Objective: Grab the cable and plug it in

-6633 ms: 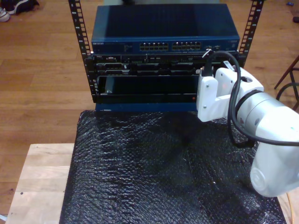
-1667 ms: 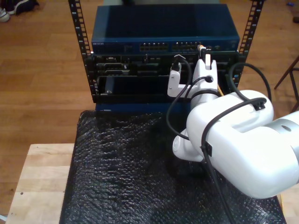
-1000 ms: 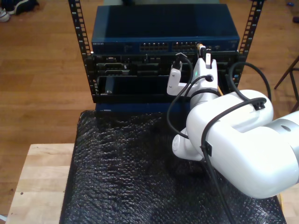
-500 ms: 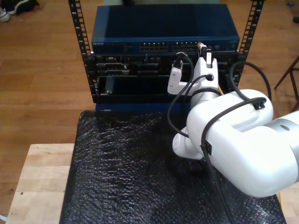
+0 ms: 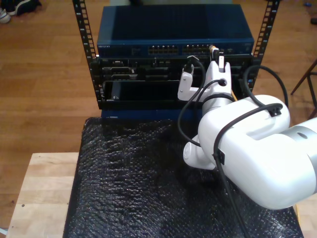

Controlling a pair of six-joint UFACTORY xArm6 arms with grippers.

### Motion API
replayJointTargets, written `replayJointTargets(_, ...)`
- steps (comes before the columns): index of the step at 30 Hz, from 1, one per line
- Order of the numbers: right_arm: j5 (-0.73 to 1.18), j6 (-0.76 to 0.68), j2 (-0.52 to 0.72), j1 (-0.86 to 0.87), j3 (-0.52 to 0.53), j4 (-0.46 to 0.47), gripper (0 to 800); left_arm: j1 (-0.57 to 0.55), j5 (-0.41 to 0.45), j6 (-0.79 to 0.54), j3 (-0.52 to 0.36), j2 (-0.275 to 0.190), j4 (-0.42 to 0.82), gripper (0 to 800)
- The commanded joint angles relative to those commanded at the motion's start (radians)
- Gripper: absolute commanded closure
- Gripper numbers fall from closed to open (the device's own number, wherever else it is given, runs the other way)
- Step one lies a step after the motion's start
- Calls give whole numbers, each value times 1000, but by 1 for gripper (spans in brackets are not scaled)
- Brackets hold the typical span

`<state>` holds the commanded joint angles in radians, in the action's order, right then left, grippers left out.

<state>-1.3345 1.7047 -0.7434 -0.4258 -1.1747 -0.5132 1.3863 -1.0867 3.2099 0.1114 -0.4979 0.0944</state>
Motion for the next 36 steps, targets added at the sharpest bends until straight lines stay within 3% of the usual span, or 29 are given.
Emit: replayJointTargets(36, 3, 0, -11, 0, -17, 2, 800, 0, 0, -2, 2, 0, 0, 0)
